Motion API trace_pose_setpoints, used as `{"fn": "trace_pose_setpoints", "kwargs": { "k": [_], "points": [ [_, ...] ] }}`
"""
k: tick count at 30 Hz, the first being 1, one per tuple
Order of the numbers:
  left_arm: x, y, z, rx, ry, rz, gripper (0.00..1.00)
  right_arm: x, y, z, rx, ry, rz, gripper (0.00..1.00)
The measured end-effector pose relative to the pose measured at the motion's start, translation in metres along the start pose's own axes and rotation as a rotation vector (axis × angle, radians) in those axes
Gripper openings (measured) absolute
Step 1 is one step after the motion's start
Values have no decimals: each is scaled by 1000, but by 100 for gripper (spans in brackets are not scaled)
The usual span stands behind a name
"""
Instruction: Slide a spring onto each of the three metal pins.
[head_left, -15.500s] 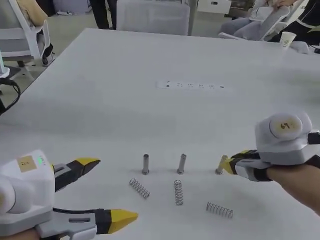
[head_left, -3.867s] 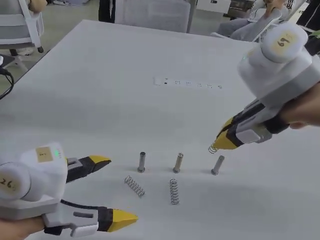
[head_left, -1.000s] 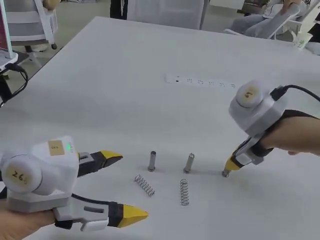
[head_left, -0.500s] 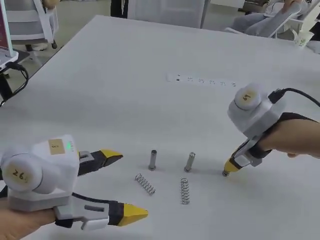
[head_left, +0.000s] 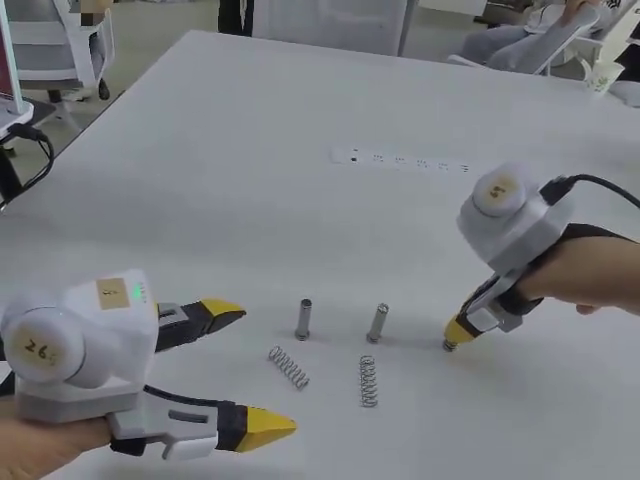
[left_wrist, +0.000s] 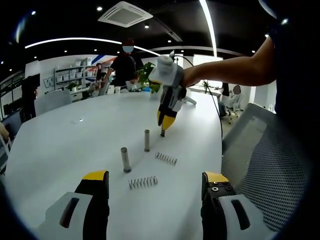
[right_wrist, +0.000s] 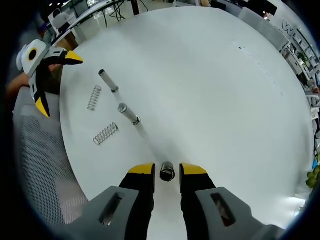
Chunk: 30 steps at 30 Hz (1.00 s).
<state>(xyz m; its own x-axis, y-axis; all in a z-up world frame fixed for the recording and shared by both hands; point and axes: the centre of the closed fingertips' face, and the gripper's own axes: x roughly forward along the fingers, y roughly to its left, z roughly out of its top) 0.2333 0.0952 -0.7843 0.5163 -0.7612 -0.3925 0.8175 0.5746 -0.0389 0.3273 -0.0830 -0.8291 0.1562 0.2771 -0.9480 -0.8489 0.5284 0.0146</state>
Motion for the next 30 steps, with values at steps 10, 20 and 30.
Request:
{"fn": "trace_pose_setpoints", "kwargs": {
  "k": [10,20,30],
  "points": [
    [1,-3,1,2,3,-6,72,-15,4,5,-10,-58,-21,23],
    [-1,-4,2,5,2,-11,72,-26,5,6,-1,-99,-42,24],
    [-3,-6,2,9,6,-15,72,-31,8,-9,27,-102,-50,23]
  ]
}}
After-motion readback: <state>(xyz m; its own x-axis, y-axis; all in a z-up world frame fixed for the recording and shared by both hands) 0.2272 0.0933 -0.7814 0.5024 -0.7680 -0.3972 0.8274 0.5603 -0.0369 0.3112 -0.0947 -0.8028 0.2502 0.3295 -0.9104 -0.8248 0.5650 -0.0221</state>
